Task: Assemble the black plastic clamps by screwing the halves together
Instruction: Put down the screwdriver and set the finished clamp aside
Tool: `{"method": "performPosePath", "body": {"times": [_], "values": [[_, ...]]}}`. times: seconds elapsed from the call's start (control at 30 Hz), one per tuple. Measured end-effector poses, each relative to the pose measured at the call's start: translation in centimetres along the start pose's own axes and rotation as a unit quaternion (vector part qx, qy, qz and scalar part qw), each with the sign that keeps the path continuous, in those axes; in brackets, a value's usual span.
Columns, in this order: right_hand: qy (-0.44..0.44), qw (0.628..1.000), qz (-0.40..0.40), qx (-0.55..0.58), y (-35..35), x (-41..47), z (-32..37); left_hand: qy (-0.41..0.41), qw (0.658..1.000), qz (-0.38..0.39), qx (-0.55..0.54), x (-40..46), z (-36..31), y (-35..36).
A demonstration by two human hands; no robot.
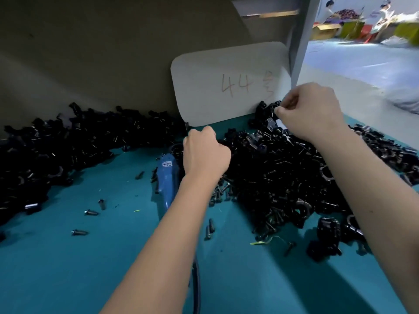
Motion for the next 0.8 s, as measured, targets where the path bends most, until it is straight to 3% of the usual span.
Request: {"method": "performPosePath", "body": {"times": [0.13, 0.27, 0.37, 0.5, 0.63, 0.73, 0.8], "values": [[-0.037, 0.996, 0.084, -0.011, 4.7, 3.3, 3.2, -0.037, 0.996, 0.013, 0.080, 3.3, 3.1, -1.8], [-0.040, 0.973, 0.193, -0.117, 9.5, 7.1, 4.5, -0.087, 0.988, 0.047, 0.119, 7.1, 4.9, -2.8], [-0.078, 0.934, 0.290, -0.194, 12.8, 8.9, 5.6, -0.070, 0.990, 0.068, 0.098, 9.7, 4.0, -2.5], [-0.085, 0.869, 0.403, -0.274, 16.2, 10.2, 6.0, -0.055, 0.983, 0.094, 0.145, 12.6, 3.7, -1.2], [-0.108, 0.845, 0.417, -0.317, 17.9, 10.3, 5.6, -0.084, 0.946, 0.190, 0.249, 14.1, 5.0, 0.7], [-0.118, 0.863, 0.380, -0.311, 18.4, 10.2, 5.6, -0.073, 0.924, 0.266, 0.264, 14.2, 5.8, 1.8], [-0.121, 0.878, 0.357, -0.295, 18.6, 10.0, 5.5, -0.060, 0.923, 0.270, 0.269, 14.2, 6.5, 2.3]]}}
Point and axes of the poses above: each hand's wrist, its own x-axis towards the middle knuckle, its own y-axis out of the palm, z = x × y, the point moved 2 cm from there along x, towards the middle knuckle, and after that the axes turned 6 degrees about x, right-handed, at the moved point
